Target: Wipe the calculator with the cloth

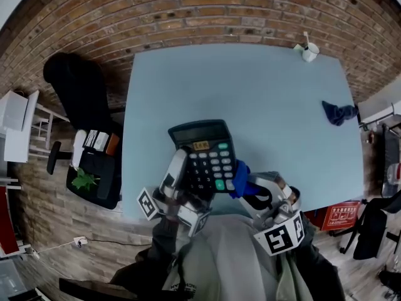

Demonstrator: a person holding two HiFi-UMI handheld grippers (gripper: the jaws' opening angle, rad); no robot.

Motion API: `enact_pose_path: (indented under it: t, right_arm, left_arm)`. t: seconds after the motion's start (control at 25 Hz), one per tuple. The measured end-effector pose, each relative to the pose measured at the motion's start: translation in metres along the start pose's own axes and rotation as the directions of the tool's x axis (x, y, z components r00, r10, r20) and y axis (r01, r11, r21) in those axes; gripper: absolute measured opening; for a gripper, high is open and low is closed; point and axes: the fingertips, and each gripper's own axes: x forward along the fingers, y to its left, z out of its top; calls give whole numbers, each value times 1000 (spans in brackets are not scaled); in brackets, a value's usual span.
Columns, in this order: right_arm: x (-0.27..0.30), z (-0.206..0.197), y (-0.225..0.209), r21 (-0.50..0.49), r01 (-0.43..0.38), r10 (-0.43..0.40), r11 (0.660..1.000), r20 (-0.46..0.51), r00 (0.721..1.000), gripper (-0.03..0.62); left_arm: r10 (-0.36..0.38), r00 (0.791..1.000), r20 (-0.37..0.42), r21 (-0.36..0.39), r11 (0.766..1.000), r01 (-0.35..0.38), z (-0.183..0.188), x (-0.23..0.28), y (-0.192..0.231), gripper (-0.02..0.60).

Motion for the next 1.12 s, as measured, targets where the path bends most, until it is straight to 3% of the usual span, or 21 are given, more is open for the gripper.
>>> enact_pose_path:
  t: [0.12,0.24,0.32,0.4,0.56,0.8,0.88,1.0,1.12]
  right_arm:
    - [1,9,-24,-142,143,-137,979,48,989,95]
    - [5,16,-68,-208,271,-256,940,98,962,95]
    - [7,18,-82,-244,310,-292,919,105,951,95]
    - [9,19,-70,-308,292,-274,906,99,957,95]
    - [13,17,-12,-413,203,-184,888,86,979,95]
    - [-1,15,-7,-459,222,-212,860,75,974,95]
    - [-14,14,-10,-436,228,-220,870,71,973,95]
    - [-30,19,-32,-337,285,-278,897,69,958,95]
    - [-36,22,-62,-314,365,-374,877,32,927,95]
  left_arm:
    - [-25,995,-96,-97,995,15,-20,4,0,103]
    - [-38,986,-163,-179,984,9,-46,3,7,103]
    - [-49,986,-161,-220,975,12,-54,3,9,103]
    - [-60,988,-142,-243,970,24,-53,5,9,101]
    - [-26,993,-118,-198,980,2,-42,5,12,103]
    - [-14,995,-99,-220,975,-8,-40,-1,17,103]
    - [-10,997,-77,-202,979,-6,-32,-1,18,103]
    - [14,999,-49,-124,992,-20,-18,1,17,103]
    - [81,996,-46,26,996,-79,-12,-1,22,101]
